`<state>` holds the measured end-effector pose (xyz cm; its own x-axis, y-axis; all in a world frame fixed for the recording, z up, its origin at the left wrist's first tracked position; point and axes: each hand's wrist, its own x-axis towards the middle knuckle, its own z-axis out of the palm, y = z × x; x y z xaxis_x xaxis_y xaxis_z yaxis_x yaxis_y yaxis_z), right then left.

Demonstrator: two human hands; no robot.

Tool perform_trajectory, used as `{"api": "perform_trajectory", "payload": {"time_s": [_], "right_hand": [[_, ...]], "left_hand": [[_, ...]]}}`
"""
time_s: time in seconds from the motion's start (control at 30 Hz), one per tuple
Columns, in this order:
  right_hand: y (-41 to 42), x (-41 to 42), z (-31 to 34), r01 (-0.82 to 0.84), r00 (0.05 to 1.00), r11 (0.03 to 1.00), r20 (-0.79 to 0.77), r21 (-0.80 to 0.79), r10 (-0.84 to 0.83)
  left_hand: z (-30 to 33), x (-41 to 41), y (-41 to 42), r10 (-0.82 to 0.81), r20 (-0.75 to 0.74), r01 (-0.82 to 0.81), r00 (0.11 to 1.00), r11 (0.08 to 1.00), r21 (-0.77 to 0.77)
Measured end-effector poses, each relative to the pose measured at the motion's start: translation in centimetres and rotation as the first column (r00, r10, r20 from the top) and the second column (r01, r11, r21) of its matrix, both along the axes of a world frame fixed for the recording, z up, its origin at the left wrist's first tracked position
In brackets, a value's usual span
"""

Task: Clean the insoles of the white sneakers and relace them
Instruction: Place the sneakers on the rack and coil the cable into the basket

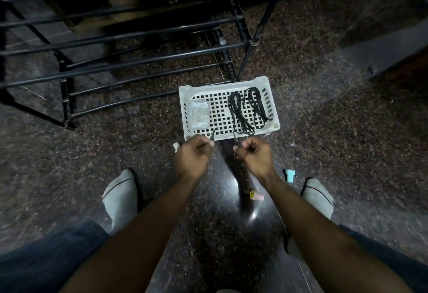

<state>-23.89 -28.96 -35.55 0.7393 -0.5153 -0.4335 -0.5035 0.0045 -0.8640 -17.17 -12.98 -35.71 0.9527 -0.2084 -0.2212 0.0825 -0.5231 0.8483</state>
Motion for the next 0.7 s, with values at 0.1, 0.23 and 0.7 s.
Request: {"api": "perform_trajectory", "payload": {"time_s": [0.1,0.23,0.7], "right_hand": [[-1.6,3.7,0.8,-0.039,0.998,0.995,0.052,-0.096,0.044],[-2.9,7.1,-0.1,-0.18,0.983,0.938,-0.083,-0.296,0.163],[-2.6,10.4,-1.4,-0.695,0.716,0.607,-0.455,-0.386,0.53]], "left_hand": [[1.1,3.1,-0.5,-0.044,0.116,0.026,0.992,0.988,0.15],[0.9,5.6,-0.4,-0.261,0.111,0.19,0.959,0.881,0.434],[-0.8,7.0,-1.4,-0.664,0.067,0.303,0.745,0.426,0.853]]}}
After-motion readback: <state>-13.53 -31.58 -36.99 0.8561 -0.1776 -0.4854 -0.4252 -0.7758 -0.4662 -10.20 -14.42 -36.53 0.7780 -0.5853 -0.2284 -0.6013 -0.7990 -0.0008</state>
